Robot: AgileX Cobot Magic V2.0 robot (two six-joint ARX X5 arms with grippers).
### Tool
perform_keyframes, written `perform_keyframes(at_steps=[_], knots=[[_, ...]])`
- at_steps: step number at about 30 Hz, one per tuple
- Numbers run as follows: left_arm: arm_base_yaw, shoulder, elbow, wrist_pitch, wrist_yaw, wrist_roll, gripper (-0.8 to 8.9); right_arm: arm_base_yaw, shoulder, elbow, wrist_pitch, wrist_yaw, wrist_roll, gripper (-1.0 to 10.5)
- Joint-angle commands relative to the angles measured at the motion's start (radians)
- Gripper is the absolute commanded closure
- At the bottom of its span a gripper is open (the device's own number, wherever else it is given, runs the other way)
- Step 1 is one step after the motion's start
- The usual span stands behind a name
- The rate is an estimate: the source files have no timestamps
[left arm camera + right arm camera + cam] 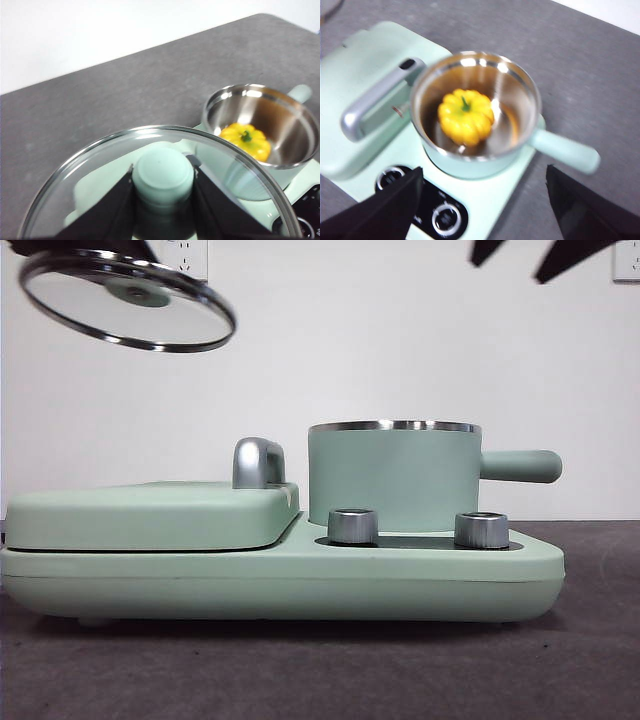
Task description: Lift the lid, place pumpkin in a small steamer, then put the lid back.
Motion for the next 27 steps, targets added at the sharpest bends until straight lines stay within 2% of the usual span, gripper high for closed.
perform_keyframes(at_steps=[1,11,15,22,27], knots=[[-0.030,0.025,0.014,0.060,0.008,-0.008,7.98,0.005,-0.056,-0.043,0.011,0.026,0.038,5.7],[-0.160,0.164,0.020,0.270,0.004,-0.039,7.98,0.005,-0.249,-0.182,-0.033,0.029,0.096,5.7],[-0.198,0.240,0.022,0.388,0.003,-0.068,7.98,0.005,-0.278,-0.183,-0.077,0.048,0.097,5.7],[-0.256,0.370,0.024,0.563,-0.015,-0.071,7.98,0.005,-0.301,-0.183,-0.129,0.055,0.097,5.7],[-0.282,0.454,0.046,0.645,-0.016,-0.087,7.98,0.005,-0.302,-0.183,-0.161,0.055,0.097,5.7]])
